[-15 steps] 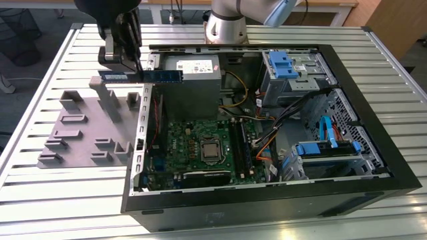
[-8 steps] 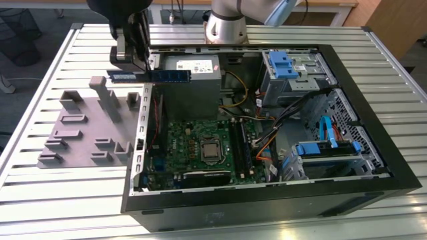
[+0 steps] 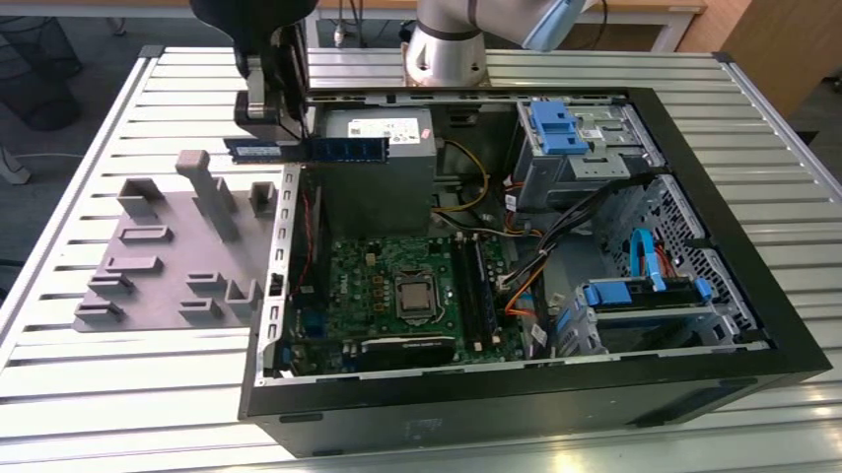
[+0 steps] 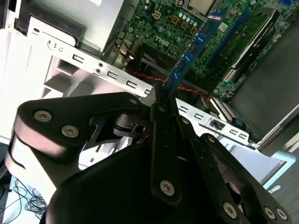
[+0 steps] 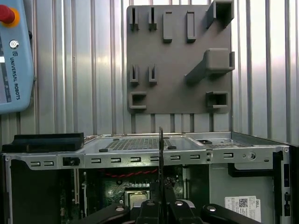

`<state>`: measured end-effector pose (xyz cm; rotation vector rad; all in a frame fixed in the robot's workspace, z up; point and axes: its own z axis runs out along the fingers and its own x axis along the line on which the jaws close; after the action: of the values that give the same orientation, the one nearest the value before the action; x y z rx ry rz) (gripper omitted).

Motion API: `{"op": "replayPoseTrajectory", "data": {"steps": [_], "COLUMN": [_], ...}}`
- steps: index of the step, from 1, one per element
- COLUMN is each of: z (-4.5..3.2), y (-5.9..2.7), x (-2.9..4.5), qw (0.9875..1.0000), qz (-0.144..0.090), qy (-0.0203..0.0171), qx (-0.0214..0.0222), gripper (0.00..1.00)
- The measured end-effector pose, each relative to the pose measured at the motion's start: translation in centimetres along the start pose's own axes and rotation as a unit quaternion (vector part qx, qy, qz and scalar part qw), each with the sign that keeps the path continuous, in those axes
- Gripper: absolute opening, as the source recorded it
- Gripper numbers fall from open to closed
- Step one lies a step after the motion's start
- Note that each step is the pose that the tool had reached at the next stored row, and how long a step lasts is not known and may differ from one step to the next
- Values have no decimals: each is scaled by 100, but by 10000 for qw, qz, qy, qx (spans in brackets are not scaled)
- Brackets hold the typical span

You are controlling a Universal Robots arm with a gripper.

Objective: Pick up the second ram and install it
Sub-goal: 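Pick up the second ram and move it above second insertion slot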

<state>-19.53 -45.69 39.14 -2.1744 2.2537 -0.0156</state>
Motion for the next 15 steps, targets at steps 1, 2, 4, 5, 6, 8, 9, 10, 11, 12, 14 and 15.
{"op": "replayPoseTrajectory", "data": {"steps": [1, 2, 4, 5, 6, 8, 9, 10, 11, 12, 14, 15], "z": [0, 0, 1, 1, 2, 2, 3, 3, 3, 3, 4, 4], "y": [-11, -24, -50, -122, -135, -161, -173, -187, -201, -214, -239, -252], "x": [0, -1, -2, -4, -5, -6, -6, -7, -7, -8, -8, -9], "qw": [10000, 10000, 10000, 10000, 10000, 10000, 10000, 10000, 10000, 10000, 10000, 10000], "qz": [0, 0, 0, 0, 0, 0, 0, 0, 0, 0, 0, 0], "qy": [0, 0, 0, 0, 0, 0, 0, 0, 0, 0, 0, 0], "qx": [0, 0, 0, 0, 0, 0, 0, 0, 0, 0, 0, 0], "gripper": [14, 14, 14, 14, 14, 14, 14, 14, 14, 14, 14, 14]}}
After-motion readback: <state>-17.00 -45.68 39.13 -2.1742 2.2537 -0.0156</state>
